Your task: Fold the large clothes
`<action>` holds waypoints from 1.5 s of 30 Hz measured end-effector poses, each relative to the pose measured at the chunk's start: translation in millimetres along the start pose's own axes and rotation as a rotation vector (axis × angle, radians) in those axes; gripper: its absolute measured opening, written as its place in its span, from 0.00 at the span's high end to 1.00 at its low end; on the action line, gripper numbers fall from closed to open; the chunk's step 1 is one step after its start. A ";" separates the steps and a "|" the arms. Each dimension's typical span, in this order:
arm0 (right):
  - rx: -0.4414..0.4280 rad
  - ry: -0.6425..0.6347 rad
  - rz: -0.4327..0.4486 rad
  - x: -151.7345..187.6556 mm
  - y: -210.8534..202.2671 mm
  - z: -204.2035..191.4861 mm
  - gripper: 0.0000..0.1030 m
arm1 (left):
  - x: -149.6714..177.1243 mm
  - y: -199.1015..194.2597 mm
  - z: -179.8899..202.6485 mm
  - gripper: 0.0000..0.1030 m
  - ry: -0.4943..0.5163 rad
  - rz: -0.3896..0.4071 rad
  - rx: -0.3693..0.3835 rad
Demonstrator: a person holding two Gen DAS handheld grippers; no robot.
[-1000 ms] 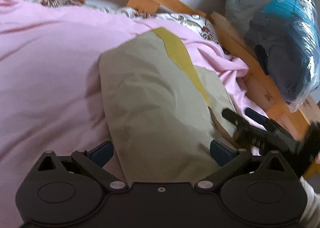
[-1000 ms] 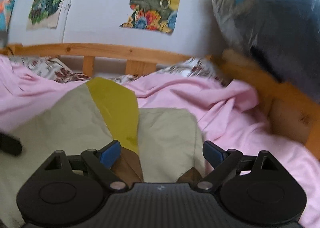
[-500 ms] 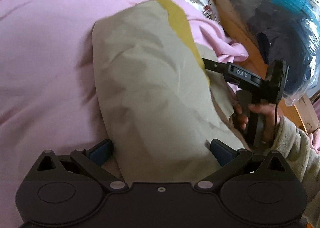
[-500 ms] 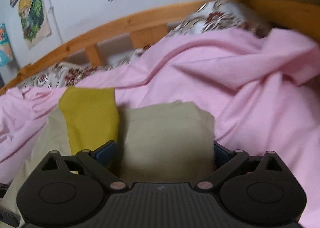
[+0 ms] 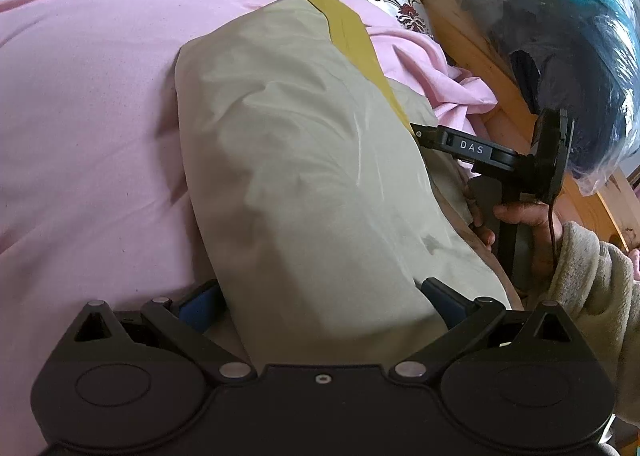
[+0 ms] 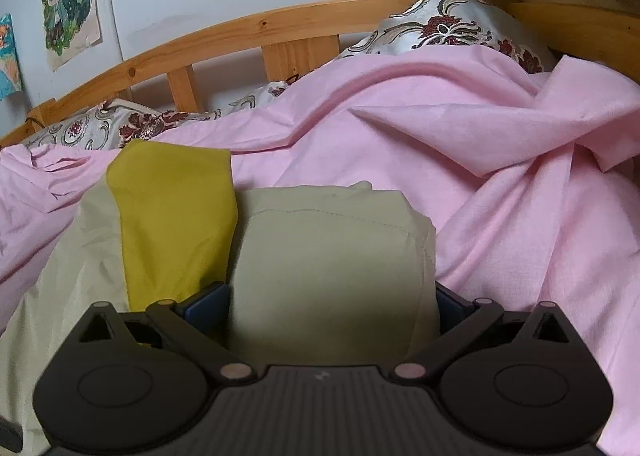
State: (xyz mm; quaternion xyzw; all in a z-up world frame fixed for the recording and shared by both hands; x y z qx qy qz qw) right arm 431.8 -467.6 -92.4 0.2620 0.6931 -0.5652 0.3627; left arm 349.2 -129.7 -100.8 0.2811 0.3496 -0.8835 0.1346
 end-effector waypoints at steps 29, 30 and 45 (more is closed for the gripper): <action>0.072 -0.145 0.067 -19.0 -0.8 -29.8 0.17 | 21.2 -19.9 -6.6 0.01 0.084 -0.038 0.056; 0.078 -0.145 0.069 -19.0 -2.5 -29.6 0.16 | 19.8 -19.8 -6.1 0.01 0.089 -0.039 0.055; 0.111 0.182 0.072 48.1 -116.0 -30.1 0.11 | 7.0 -41.5 -11.9 0.01 0.005 -0.093 0.123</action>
Point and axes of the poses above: each gripper's, at about its wrist camera, not at the fingertips, and y roughly the way its jaws point, z to its right, x to its underside, the point moved 2 cm from there along y, roughly the way its jaws point, and after that the axes turned 5 degrees about x, right-handed, at the moved point
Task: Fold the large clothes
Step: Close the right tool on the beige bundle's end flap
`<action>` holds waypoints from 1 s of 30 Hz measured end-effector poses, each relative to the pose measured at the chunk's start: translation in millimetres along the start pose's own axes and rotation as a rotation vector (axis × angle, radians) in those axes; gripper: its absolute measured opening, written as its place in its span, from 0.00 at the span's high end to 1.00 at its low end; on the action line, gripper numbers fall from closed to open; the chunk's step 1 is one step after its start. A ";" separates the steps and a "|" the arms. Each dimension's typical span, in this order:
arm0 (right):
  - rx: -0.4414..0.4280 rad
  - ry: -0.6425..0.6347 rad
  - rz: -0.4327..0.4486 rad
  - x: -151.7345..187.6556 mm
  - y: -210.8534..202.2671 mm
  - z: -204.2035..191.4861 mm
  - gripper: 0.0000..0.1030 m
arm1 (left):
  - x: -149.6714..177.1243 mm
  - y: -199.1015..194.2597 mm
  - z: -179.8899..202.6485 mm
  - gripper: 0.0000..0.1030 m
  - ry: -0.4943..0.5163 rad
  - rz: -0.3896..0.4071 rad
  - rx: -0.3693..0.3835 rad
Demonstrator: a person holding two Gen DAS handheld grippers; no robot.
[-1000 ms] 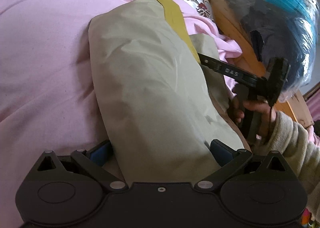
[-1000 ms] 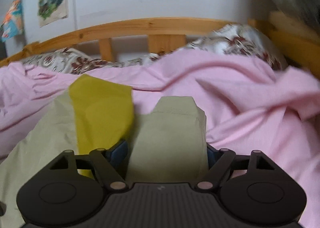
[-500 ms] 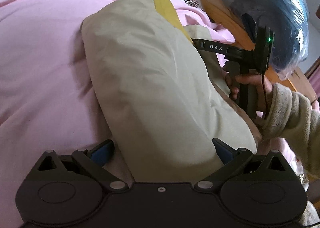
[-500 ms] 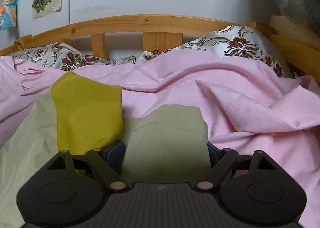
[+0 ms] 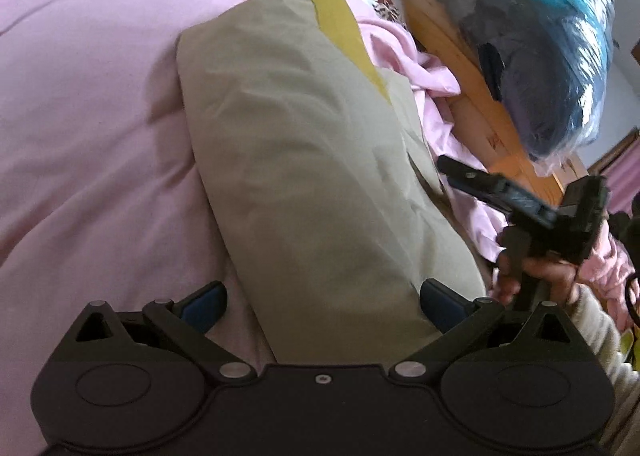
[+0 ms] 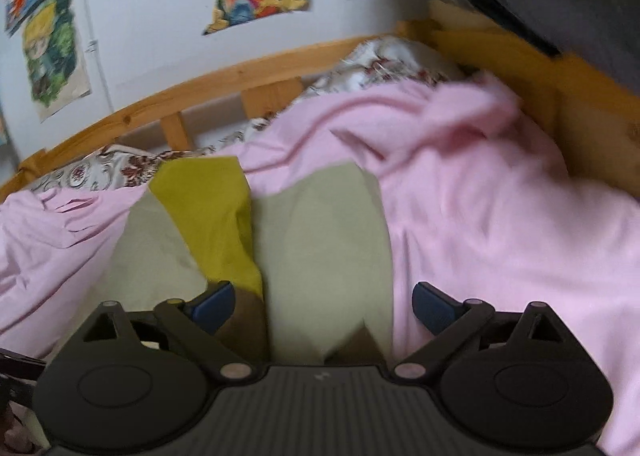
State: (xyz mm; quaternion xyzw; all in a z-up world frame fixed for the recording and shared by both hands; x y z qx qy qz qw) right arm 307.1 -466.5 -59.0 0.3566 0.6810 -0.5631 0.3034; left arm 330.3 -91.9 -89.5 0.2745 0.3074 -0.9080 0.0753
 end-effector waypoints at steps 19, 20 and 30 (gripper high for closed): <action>0.031 -0.194 0.043 -3.4 41.3 -22.5 0.79 | 9.8 7.7 3.8 0.00 0.004 -0.012 -0.090; 0.012 -0.145 0.032 -5.0 41.4 -14.9 0.74 | 9.8 6.5 4.3 0.01 0.008 -0.011 -0.091; -0.093 -0.059 0.053 -30.3 45.7 -1.1 0.82 | 15.7 -4.1 -1.8 0.01 -0.011 0.015 -0.078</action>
Point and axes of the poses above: each gripper's, at about its wrist camera, not at the fingertips, and y roughly the way its jaws point, z to its right, x to its underside, the point moved 2 cm from there along y, roughly the way its jaws point, and after that the axes turned 5 degrees about x, right-handed, at the moved point
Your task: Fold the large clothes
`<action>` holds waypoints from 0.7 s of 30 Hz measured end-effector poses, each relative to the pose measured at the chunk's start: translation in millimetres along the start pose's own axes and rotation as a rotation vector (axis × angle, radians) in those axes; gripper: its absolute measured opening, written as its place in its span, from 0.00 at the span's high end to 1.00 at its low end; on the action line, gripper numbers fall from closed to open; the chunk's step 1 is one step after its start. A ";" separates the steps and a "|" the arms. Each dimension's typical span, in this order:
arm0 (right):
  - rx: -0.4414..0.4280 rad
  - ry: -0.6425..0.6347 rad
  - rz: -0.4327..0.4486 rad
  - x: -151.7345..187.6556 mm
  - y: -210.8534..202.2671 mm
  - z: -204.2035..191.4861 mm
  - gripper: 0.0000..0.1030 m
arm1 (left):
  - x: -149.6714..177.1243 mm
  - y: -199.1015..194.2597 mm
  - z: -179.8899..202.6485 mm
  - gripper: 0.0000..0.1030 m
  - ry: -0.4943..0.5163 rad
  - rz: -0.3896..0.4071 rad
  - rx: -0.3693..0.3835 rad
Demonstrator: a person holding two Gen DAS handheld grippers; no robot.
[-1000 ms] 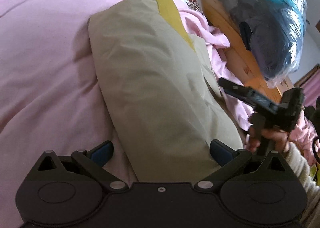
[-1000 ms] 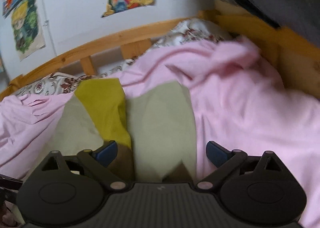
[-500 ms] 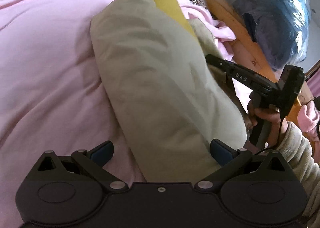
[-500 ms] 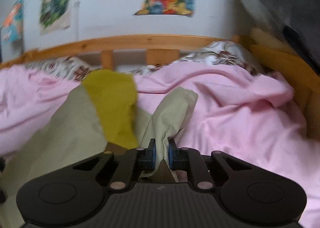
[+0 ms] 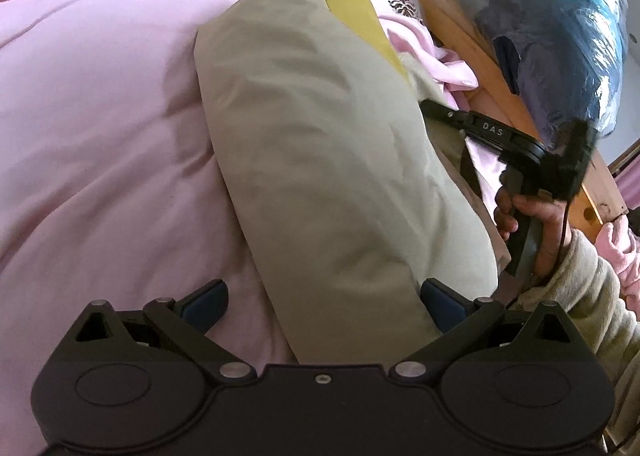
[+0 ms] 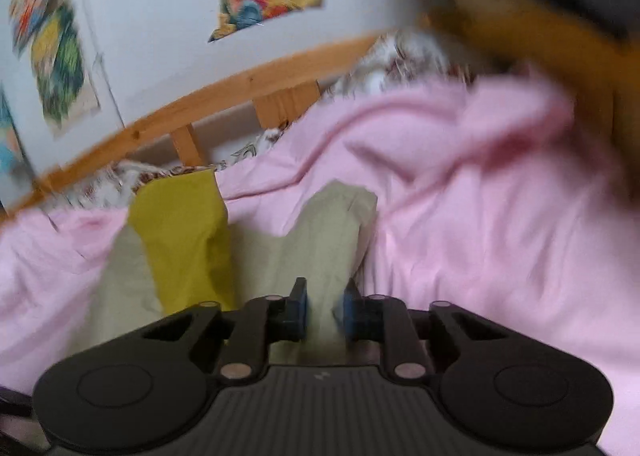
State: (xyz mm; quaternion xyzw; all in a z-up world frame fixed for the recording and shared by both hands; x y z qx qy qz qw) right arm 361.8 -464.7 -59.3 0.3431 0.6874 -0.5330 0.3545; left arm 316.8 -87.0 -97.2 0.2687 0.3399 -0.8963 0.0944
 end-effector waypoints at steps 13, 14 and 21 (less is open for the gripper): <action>0.041 -0.337 0.110 8.3 -5.4 -60.3 0.85 | 5.2 -3.0 4.7 0.01 -0.012 0.015 -0.031; 0.042 -0.252 0.075 4.3 1.4 -45.1 0.81 | 4.6 -2.6 4.6 0.00 -0.016 0.012 -0.029; -0.134 0.052 -0.012 -15.1 26.2 22.1 0.34 | -0.9 -1.9 5.5 0.00 0.011 0.008 0.007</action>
Point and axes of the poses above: each gripper's, at about its wrist camera, not at the fingertips, and y roughly the way its jaws point, z to its right, x to its underside, the point moved 2 cm from there along y, roughly the way its jaws point, and after that the axes turned 5 degrees about x, right-handed, at the moved point
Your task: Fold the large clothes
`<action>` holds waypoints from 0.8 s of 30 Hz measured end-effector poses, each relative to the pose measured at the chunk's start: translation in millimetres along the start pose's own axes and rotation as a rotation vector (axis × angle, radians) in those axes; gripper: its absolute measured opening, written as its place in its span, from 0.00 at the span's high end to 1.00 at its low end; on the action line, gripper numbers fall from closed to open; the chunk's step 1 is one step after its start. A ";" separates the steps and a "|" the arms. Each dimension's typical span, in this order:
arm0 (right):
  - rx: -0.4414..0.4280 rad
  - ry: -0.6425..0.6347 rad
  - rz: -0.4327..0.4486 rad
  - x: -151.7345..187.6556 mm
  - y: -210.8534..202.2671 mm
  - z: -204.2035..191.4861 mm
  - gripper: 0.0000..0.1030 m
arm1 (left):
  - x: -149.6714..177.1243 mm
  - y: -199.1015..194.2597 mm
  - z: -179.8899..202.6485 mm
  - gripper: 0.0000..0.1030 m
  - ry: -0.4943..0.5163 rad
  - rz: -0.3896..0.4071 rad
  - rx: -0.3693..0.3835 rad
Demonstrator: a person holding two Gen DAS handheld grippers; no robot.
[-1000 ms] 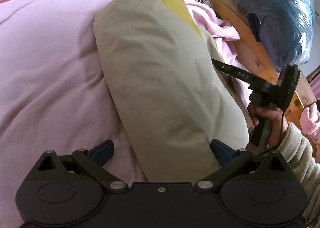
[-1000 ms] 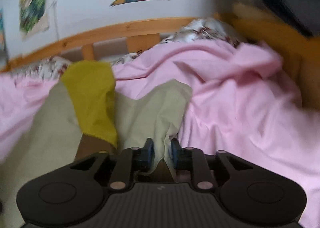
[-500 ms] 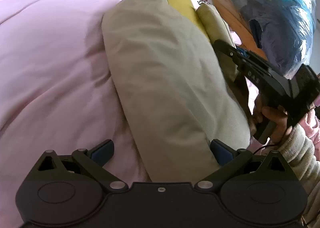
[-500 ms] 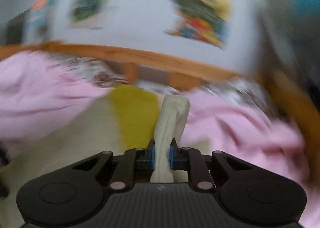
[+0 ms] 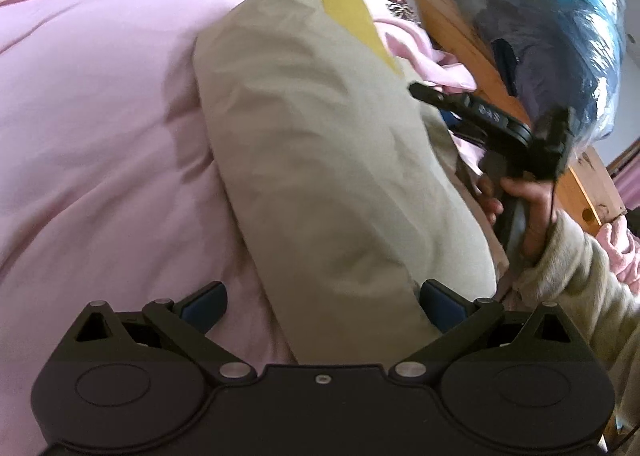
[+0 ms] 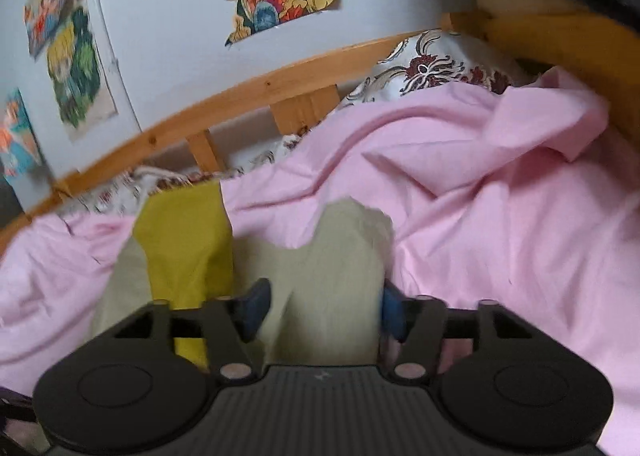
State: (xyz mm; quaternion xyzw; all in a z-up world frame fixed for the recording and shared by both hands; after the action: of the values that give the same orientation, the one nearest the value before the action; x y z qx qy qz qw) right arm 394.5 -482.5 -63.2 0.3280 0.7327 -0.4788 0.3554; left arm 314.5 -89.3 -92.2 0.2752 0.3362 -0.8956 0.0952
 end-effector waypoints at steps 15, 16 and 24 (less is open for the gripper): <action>-0.153 -0.006 -0.130 -3.0 30.6 5.2 0.36 | -6.0 24.4 -4.1 0.00 -0.018 -0.047 0.102; -0.153 -0.029 -0.131 -1.3 31.0 1.1 0.37 | -6.7 25.1 -4.3 0.00 -0.022 -0.049 0.106; -0.095 -0.072 -0.194 2.9 60.1 -8.5 0.41 | -9.8 22.8 -9.4 0.01 -0.067 -0.051 0.139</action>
State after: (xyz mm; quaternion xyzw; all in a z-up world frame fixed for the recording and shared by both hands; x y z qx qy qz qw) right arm 440.6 -454.6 -91.3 0.2210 0.7696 -0.4870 0.3488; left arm 334.8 -100.5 -105.1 0.2422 0.2769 -0.9277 0.0642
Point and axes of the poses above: each gripper's, at about its wrist camera, not at the fingertips, and y roughly the way its jaws point, z to its right, x to its underside, the point moved 2 cm from there along y, roughly the way its jaws point, and after that the axes turned 5 degrees about x, right-handed, at the moved point
